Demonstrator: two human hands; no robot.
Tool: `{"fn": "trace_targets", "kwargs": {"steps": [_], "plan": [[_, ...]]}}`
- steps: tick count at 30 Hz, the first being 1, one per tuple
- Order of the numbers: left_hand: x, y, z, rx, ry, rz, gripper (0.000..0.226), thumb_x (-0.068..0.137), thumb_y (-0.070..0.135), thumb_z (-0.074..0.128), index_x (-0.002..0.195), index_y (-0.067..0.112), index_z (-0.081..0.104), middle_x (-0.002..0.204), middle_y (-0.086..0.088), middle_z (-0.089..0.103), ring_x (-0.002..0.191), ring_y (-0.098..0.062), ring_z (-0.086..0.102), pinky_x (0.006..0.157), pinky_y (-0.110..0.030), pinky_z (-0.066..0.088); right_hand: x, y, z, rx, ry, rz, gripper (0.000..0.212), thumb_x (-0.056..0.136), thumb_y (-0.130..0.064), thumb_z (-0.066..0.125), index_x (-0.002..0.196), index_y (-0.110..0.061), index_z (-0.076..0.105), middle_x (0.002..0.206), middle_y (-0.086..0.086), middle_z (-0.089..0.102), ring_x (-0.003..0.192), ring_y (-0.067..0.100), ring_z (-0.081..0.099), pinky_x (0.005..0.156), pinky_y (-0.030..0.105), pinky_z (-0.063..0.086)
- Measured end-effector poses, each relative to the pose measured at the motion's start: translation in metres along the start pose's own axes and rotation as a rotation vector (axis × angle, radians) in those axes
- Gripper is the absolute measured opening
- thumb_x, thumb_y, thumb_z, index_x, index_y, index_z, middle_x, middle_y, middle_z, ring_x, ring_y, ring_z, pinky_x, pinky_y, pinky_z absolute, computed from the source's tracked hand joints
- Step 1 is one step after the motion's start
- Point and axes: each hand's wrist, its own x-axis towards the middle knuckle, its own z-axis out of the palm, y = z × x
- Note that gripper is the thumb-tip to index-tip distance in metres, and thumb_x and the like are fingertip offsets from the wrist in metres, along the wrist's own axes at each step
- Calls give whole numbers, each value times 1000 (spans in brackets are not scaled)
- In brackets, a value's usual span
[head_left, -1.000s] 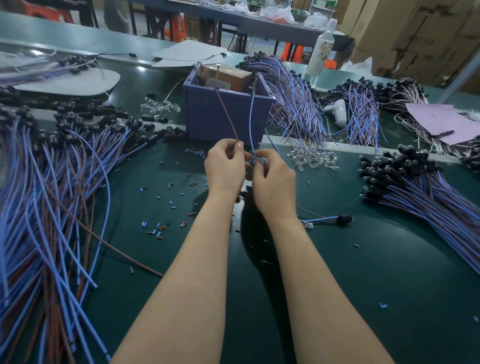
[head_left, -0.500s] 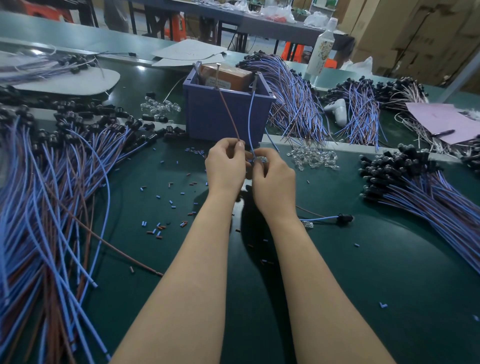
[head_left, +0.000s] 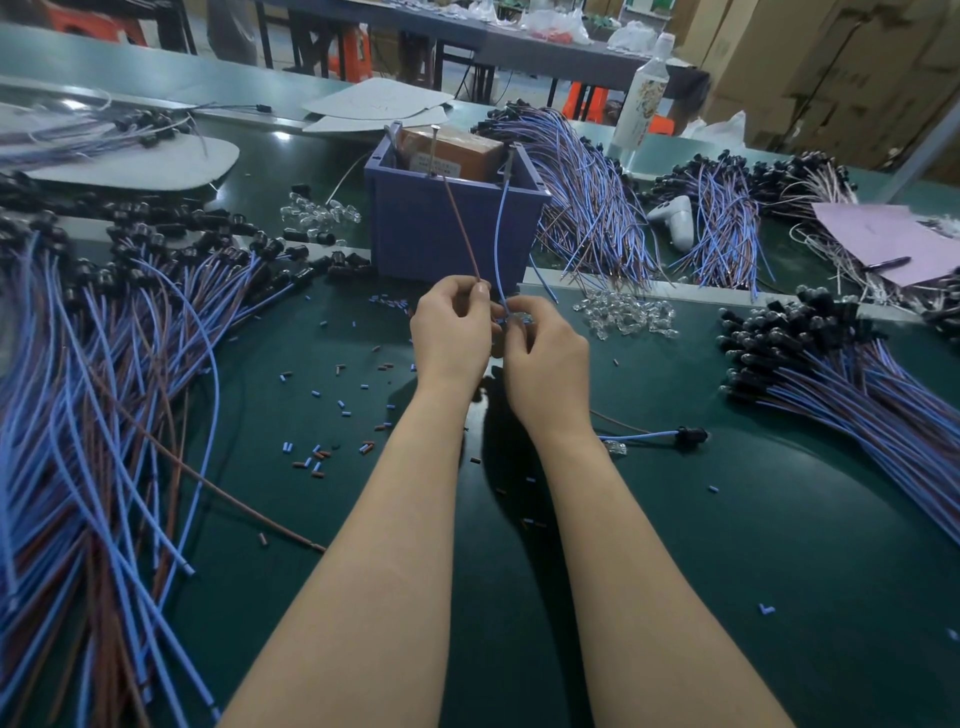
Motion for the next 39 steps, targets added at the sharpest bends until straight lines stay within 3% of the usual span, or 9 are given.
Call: {"fn": "trace_targets", "kwargs": {"steps": [15, 21, 27, 31, 39], "plan": [[-1, 1, 0, 8, 33, -2, 11, 95, 11, 51, 88, 9, 59, 66, 3, 63, 55, -8, 58, 68, -27, 54, 1, 1, 1, -12, -4, -10, 23, 94, -13, 48, 111, -15, 64, 100, 10, 71, 94, 31, 63, 82, 38, 45], [-2, 1, 2, 29, 51, 6, 10, 95, 12, 51, 87, 10, 57, 67, 3, 63, 46, 3, 56, 52, -11, 47, 1, 1, 2, -14, -6, -9, 24, 94, -13, 48, 112, -14, 64, 102, 9, 71, 96, 31, 62, 83, 38, 45], [-7, 3, 1, 86, 63, 65, 12, 95, 12, 51, 84, 14, 54, 64, 10, 61, 48, 5, 56, 55, -7, 44, 1, 1, 2, -7, -5, -3, 24, 93, -12, 49, 112, -14, 64, 103, 10, 70, 97, 30, 62, 85, 39, 45], [-9, 4, 1, 118, 74, 71, 10, 95, 14, 51, 85, 14, 55, 67, 7, 62, 59, -7, 60, 64, -16, 47, 1, 0, 1, -4, -6, 5, 24, 93, -12, 49, 111, -14, 64, 102, 10, 70, 97, 30, 62, 85, 40, 45], [-3, 3, 1, 87, 68, 33, 11, 95, 11, 52, 84, 11, 55, 63, 9, 60, 44, 6, 55, 54, -7, 44, 1, 0, 2, -8, -5, 1, 25, 93, -11, 49, 113, -13, 64, 104, 10, 70, 98, 30, 62, 86, 39, 45]]}}
